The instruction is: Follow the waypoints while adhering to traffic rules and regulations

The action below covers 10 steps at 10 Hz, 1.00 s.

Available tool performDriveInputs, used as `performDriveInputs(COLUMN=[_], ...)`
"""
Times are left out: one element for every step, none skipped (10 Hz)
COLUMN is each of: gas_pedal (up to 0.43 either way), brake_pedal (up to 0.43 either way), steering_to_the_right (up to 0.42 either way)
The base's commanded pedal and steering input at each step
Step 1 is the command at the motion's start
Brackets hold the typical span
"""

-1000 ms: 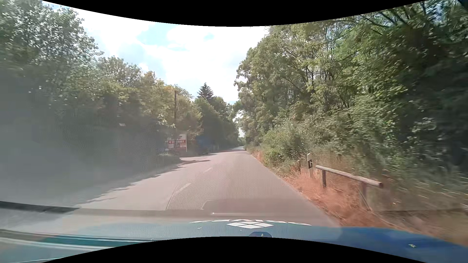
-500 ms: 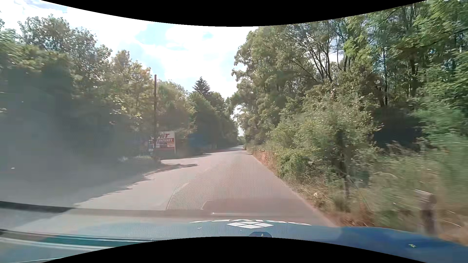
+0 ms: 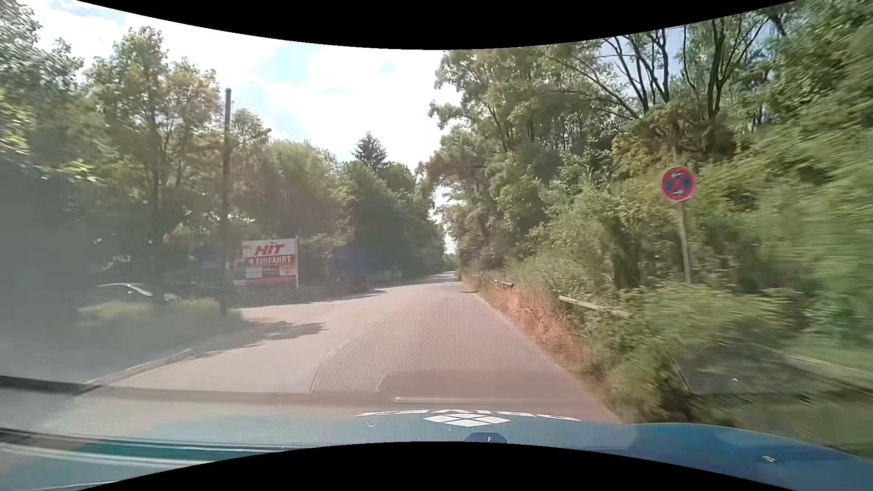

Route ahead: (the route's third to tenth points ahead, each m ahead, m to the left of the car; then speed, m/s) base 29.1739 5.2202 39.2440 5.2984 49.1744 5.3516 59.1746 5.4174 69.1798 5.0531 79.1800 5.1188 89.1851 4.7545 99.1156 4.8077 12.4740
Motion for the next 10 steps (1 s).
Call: performDriveInputs(gas_pedal=[0.197, 0.197, 0.197, 0.197, 0.197, 0.197, 0.189, 0.189, 0.189, 0.189], brake_pedal=[0.000, 0.000, 0.000, 0.000, 0.000, 0.000, 0.000, 0.000, 0.000, 0.000], steering_to_the_right=[-0.006, -0.006, -0.006, -0.007, -0.007, -0.007, -0.007, -0.007, -0.006, -0.006])
